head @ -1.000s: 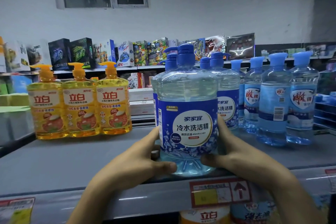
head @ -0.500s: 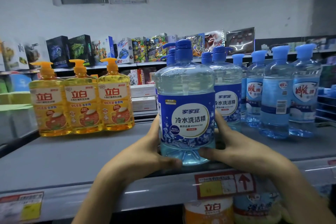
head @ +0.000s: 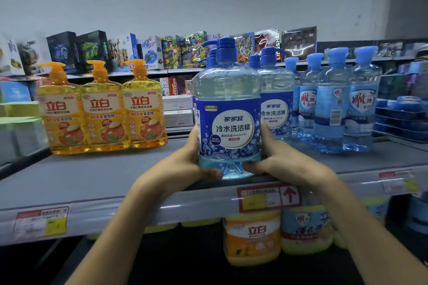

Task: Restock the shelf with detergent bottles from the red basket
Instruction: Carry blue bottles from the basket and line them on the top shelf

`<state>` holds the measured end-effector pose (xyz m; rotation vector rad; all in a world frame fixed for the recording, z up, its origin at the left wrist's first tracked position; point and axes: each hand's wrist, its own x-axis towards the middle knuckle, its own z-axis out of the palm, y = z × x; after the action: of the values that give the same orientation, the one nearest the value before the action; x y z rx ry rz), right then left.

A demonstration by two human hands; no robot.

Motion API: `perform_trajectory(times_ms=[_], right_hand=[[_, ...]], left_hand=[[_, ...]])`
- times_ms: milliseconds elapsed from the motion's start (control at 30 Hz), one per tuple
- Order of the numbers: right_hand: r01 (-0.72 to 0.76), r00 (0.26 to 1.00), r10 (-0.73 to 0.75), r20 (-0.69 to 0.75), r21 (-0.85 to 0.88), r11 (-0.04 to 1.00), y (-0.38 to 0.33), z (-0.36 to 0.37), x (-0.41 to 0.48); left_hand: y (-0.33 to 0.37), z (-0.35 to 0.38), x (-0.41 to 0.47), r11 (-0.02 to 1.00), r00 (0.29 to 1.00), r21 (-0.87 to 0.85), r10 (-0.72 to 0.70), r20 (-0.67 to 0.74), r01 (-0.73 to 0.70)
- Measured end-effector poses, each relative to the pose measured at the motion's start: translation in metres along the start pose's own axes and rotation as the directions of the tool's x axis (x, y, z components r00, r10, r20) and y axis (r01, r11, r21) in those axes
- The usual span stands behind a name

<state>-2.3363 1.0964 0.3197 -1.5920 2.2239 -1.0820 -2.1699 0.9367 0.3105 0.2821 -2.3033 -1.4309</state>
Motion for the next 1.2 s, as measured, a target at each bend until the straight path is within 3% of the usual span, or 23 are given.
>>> perform_trajectory(times_ms=[100,233,300,400,500,633,767,1000,1200], right_hand=[[-0.042,0.999,0.037,-0.038,-0.132,0.99,-0.012,-0.002,-0.012],[-0.135,0.964,0.0,-0.268,-0.485,0.864,-0.023,0.007,-0.043],[-0.153,0.923,-0.052,-0.382,-0.488,0.859,-0.025,0.024,-0.066],[-0.062,0.819,-0.162,-0.55,-0.367,0.928,-0.017,0.061,-0.103],[-0.12,0.767,-0.093,-0.635,-0.285,0.951,0.006,0.101,-0.143],[-0.421,0.839,0.301,-0.453,-0.192,0.887,0.055,0.143,-0.213],[-0.607,0.759,0.538,-0.367,-0.1,0.788,0.09,0.154,-0.289],[-0.784,0.602,0.736,-0.308,-0.055,0.618,0.133,0.124,-0.388],[-0.863,0.506,0.843,-0.185,-0.108,0.494,0.181,0.063,-0.531]], left_hand=[[0.019,0.006,-0.015,0.962,0.997,0.27,0.043,-0.069,-0.023],[0.032,0.021,-0.05,0.648,0.908,0.755,0.251,-0.336,0.1],[0.021,0.037,-0.071,0.548,0.844,0.83,0.396,-0.363,0.1],[-0.01,0.075,-0.105,0.589,0.778,0.804,0.542,-0.319,-0.081],[-0.05,0.113,-0.128,0.583,0.803,0.792,0.554,-0.221,-0.184],[-0.1,0.167,-0.15,0.689,0.932,0.704,0.345,-0.111,-0.171],[-0.121,0.222,-0.17,0.732,0.978,0.66,0.209,0.02,-0.17],[-0.099,0.313,-0.191,0.691,0.976,0.689,0.162,0.145,-0.217],[-0.053,0.452,-0.209,0.662,0.947,0.688,0.112,0.301,-0.297]])
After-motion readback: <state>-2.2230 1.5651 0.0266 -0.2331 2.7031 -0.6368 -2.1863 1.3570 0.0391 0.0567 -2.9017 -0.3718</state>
